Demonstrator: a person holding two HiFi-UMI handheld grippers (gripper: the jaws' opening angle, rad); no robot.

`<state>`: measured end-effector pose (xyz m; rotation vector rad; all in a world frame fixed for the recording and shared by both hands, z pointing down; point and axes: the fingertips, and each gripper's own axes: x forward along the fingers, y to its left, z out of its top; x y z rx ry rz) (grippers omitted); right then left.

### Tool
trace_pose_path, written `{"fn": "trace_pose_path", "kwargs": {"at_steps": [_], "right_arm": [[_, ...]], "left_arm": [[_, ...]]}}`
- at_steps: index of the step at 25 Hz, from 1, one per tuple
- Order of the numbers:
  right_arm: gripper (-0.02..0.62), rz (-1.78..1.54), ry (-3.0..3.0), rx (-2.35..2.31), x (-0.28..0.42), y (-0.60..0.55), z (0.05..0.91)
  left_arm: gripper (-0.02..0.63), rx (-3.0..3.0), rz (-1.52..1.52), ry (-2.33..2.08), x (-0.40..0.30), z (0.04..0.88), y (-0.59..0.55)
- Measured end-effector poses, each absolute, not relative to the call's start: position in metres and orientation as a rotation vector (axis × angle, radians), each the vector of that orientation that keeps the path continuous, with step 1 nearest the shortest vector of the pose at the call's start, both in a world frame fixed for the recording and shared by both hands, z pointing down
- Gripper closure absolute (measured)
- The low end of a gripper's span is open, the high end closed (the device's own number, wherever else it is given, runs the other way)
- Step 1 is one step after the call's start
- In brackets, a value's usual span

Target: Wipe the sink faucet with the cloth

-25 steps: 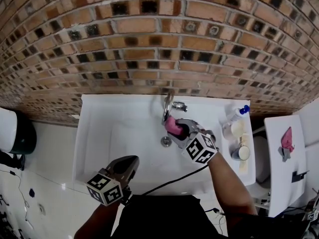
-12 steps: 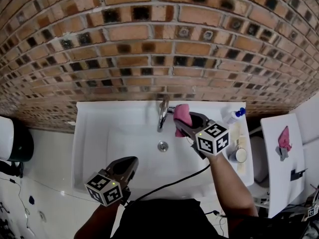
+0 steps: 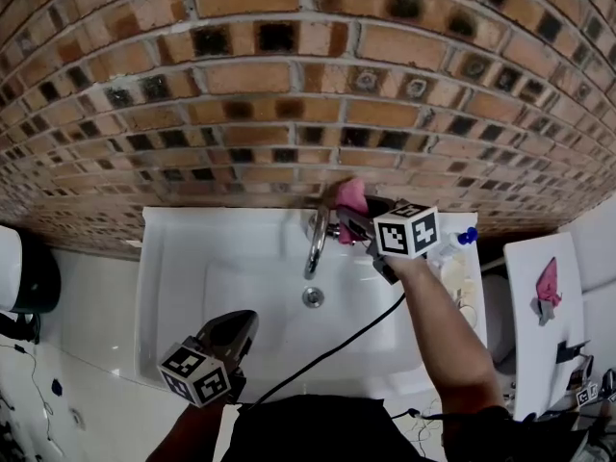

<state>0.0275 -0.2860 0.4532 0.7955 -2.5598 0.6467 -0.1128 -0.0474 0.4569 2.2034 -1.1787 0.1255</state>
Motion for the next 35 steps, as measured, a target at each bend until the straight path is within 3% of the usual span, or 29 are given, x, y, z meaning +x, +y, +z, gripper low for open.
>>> {"fn": "trace_pose_path", "kwargs": {"at_steps": [11,20,25,35], "right_arm": [[0.449,0.865,-2.524,0.637,0.004,-0.303,0.488],[0.454,1.112,-2.603,0.612,-0.001,-0.303,0.456],[0.454,0.985,-2.675,0.641,-0.004,-0.297,0.424],[0.454,0.320,-2.578,0.695,-0.030,-0.269,0.385]], "left_arm": [[0.600,2.140,0.125,-1.196,-0.119,0.474,-0.059],[0.600,2.133,0.102,-1.185,-0.118,0.477,-0.061],[0.600,2.151,0.094,-1.170,-0.116,0.473,-0.055],[0.600,2.190,0.069,-1.161,-0.122,0.461,-0.032]]}}
